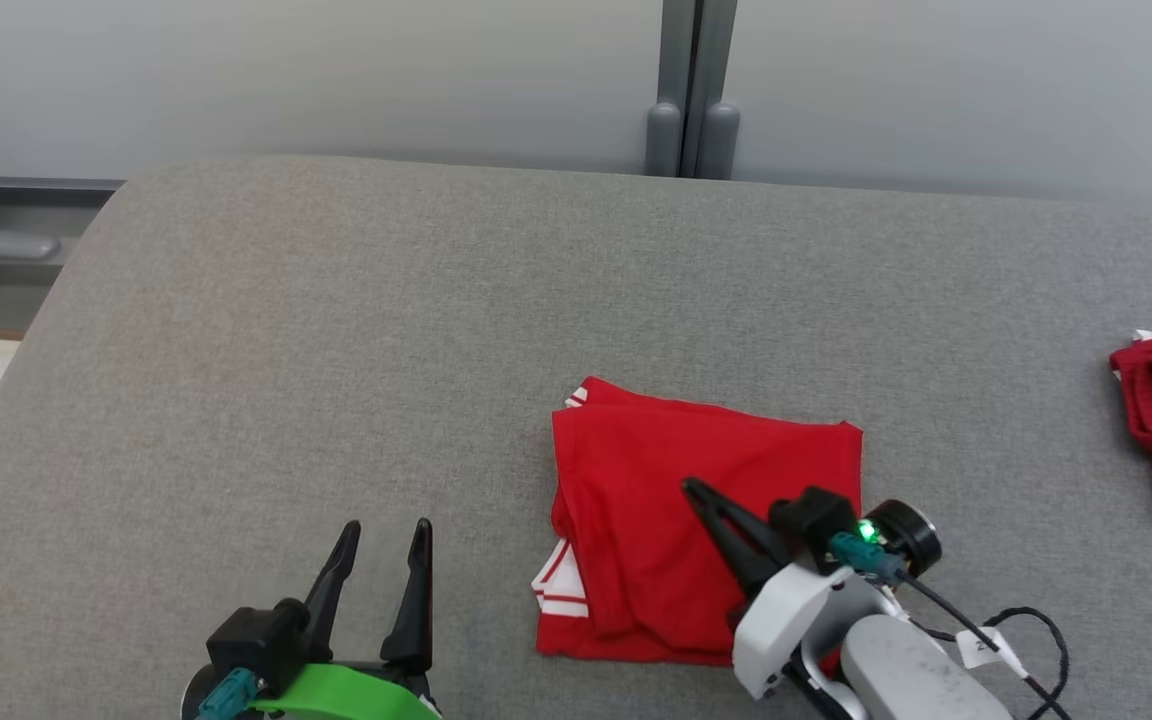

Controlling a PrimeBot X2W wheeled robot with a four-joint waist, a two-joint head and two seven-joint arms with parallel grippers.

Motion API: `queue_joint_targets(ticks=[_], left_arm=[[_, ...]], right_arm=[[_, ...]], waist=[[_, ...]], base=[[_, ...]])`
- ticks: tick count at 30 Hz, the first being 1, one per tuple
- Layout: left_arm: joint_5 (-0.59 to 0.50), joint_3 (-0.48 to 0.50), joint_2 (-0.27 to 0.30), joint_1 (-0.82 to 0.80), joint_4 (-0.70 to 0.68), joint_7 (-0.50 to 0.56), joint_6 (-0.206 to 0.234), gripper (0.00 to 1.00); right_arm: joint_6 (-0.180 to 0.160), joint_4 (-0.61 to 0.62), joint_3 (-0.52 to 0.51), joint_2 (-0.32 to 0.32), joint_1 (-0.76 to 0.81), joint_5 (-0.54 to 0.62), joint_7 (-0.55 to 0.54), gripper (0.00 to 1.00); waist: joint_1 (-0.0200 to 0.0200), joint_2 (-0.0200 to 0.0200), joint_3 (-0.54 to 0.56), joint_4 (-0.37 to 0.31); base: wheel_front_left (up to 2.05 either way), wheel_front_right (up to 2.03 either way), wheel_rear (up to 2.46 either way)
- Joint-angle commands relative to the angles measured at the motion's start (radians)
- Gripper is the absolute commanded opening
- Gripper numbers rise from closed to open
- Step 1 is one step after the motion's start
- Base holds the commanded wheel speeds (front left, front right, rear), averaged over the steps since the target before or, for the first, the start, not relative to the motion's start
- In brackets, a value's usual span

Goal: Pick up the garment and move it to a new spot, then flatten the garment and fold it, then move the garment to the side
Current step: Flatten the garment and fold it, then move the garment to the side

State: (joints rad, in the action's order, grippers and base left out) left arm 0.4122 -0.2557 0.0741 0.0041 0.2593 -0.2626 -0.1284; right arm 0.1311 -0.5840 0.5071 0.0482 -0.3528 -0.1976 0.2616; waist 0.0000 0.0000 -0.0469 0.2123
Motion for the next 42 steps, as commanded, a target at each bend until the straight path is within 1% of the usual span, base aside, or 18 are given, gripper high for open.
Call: queue_joint_targets(ticks=[1,2,4,5,6,7,8,9,13,16,20,29,42], left_arm=[[-0.011,-0.003,0.001,-0.02,-0.004,-0.002,-0.004,1.0],[-0.014,-0.005,0.0,-0.022,-0.003,-0.003,-0.004,1.0],[-0.019,-0.009,-0.001,-0.025,-0.001,-0.002,-0.004,1.0],[-0.021,-0.008,-0.003,-0.027,-0.002,-0.002,-0.004,1.0],[-0.022,-0.004,-0.005,-0.029,-0.002,-0.002,-0.004,1.0],[-0.022,-0.001,-0.007,-0.029,-0.003,-0.002,-0.004,1.0],[-0.022,0.001,-0.008,-0.028,-0.004,-0.002,-0.004,1.0],[-0.024,0.001,-0.01,-0.026,-0.004,-0.002,-0.004,1.0],[-0.024,0.014,-0.013,-0.003,-0.007,-0.002,-0.004,1.0],[-0.014,0.035,-0.017,0.021,-0.012,-0.002,-0.004,1.0],[-0.012,0.07,-0.02,0.062,-0.02,-0.002,-0.004,1.0],[-0.022,0.091,-0.023,0.111,-0.023,-0.002,-0.004,1.0],[-0.029,0.084,-0.023,0.11,-0.008,-0.002,-0.004,1.0]], right_arm=[[-0.001,0.025,-0.052,0.005,0.033,0.017,0.004,0.07],[-0.001,0.041,-0.084,0.005,0.045,0.022,0.004,0.1],[-0.001,0.075,-0.158,0.005,0.071,0.033,0.004,0.21],[-0.001,0.096,-0.197,0.005,0.088,0.035,0.004,0.36],[-0.001,0.112,-0.226,0.005,0.101,0.039,0.004,0.4],[-0.001,0.132,-0.263,0.005,0.119,0.043,0.004,0.81],[-0.001,0.146,-0.29,0.004,0.134,0.045,0.004,0.96],[-0.001,0.165,-0.32,0.004,0.151,0.048,0.004,1.0],[-0.001,0.213,-0.413,0.004,0.21,0.038,0.004,1.0],[-0.001,0.239,-0.464,0.004,0.257,0.022,0.004,1.0],[-0.001,0.257,-0.494,0.004,0.302,0.003,0.004,1.0],[-0.001,0.261,-0.505,0.004,0.337,-0.025,0.005,1.0],[-0.001,0.228,-0.491,0.004,0.32,0.008,0.004,1.0]], waist=[[0.0,0.0,0.023,-0.021],[0.0,0.0,0.03,-0.026],[0.0,0.0,0.044,-0.04],[0.0,0.0,0.05,-0.047],[0.0,0.0,0.054,-0.053],[0.0,0.0,0.059,-0.06],[0.0,0.0,0.063,-0.067],[0.0,0.0,0.067,-0.073],[0.0,0.0,0.081,-0.097],[0.0,0.0,0.094,-0.115],[0.0,0.0,0.104,-0.13],[0.0,0.0,0.108,-0.138],[0.0,0.0,0.116,-0.124]], base=[[0.0,0.0,0.0],[0.0,0.0,0.0],[0.0,0.0,0.0],[0.0,0.0,0.0],[0.0,0.0,0.0],[0.0,0.0,0.0],[0.0,0.0,0.0],[0.0,0.0,0.0],[0.0,0.0,0.0],[0.0,0.0,0.0],[0.0,0.0,0.0],[0.0,0.0,0.0],[0.0,0.0,0.0]])
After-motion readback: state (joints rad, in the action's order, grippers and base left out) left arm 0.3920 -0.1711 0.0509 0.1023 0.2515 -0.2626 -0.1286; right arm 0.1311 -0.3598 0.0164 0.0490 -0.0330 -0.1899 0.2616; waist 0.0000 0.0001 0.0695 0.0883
